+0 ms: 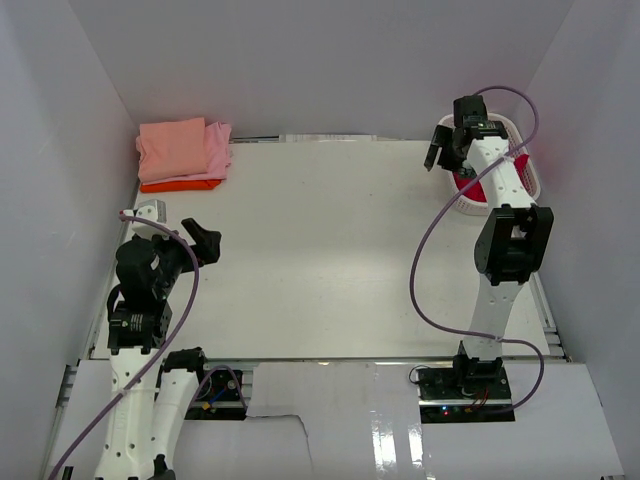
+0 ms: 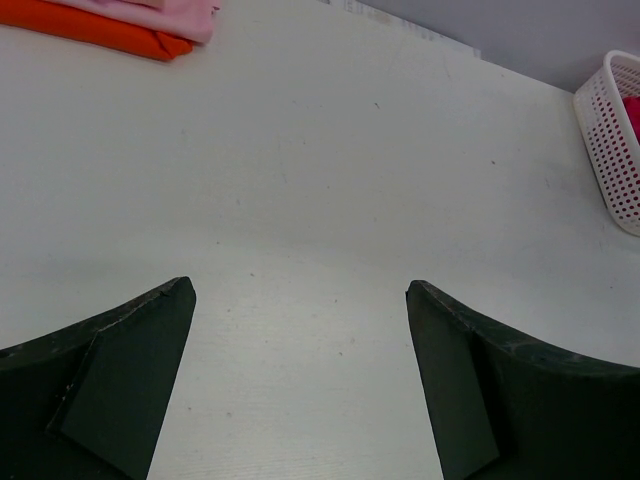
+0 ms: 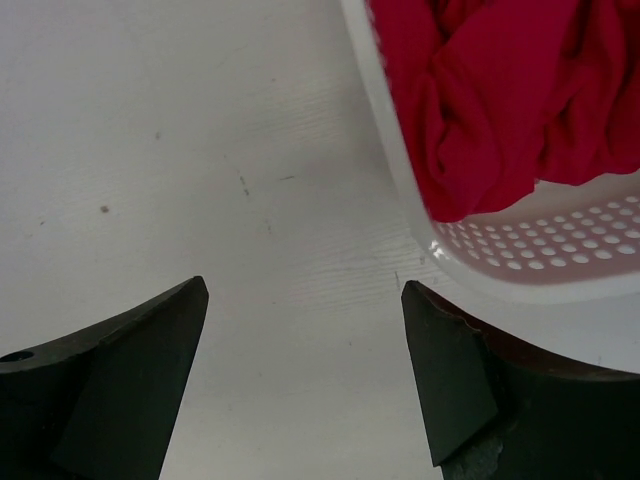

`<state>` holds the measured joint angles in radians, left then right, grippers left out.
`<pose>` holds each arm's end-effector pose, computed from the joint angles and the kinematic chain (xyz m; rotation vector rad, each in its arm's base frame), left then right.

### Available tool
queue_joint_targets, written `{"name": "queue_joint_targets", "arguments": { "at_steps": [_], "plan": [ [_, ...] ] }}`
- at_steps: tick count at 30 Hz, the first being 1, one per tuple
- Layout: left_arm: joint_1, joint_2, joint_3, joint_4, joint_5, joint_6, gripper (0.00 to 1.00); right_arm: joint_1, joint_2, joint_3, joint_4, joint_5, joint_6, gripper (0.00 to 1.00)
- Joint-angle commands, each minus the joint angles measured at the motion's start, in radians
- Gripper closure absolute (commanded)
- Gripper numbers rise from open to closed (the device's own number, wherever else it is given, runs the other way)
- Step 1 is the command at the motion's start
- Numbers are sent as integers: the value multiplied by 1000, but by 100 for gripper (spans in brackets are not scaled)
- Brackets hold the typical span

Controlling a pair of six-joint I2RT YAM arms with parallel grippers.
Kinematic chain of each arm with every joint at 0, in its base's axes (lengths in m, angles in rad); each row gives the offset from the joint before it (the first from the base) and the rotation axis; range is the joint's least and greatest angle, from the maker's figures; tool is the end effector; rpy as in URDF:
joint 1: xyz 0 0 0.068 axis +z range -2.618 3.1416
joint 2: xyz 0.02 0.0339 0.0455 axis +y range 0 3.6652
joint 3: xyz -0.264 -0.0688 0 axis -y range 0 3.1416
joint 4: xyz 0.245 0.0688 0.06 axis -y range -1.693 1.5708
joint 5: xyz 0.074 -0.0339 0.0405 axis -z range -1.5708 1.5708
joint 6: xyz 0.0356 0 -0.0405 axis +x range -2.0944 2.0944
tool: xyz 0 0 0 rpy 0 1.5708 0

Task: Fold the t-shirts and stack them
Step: Grab crumpled tshirt from bin with the right arm

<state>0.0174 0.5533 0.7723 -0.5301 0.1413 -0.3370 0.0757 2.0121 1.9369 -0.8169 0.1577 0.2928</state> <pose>0.1256 -0.0028 0.3306 -0.2374 1.8789 -0.3515 0.4492 0.0285 0.3087 0.3329 2.4252 -0.0318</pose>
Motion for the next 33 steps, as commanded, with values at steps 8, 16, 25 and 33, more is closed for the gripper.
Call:
{"name": "queue_joint_targets", "arguments": {
  "at_steps": [8, 16, 25, 33],
  "plan": [
    [0, 0, -10, 15, 26, 6, 2, -63, 105, 146, -60, 105, 34, 13],
    [0, -1, -10, 16, 24, 7, 2, -109, 131, 129, -36, 112, 39, 20],
    [0, 4, -10, 15, 20, 9, 2, -149, 197, 168, -25, 55, 43, 35],
    [0, 8, -7, 15, 17, 7, 2, -151, 227, 151, 4, 34, 46, 47]
  ]
}}
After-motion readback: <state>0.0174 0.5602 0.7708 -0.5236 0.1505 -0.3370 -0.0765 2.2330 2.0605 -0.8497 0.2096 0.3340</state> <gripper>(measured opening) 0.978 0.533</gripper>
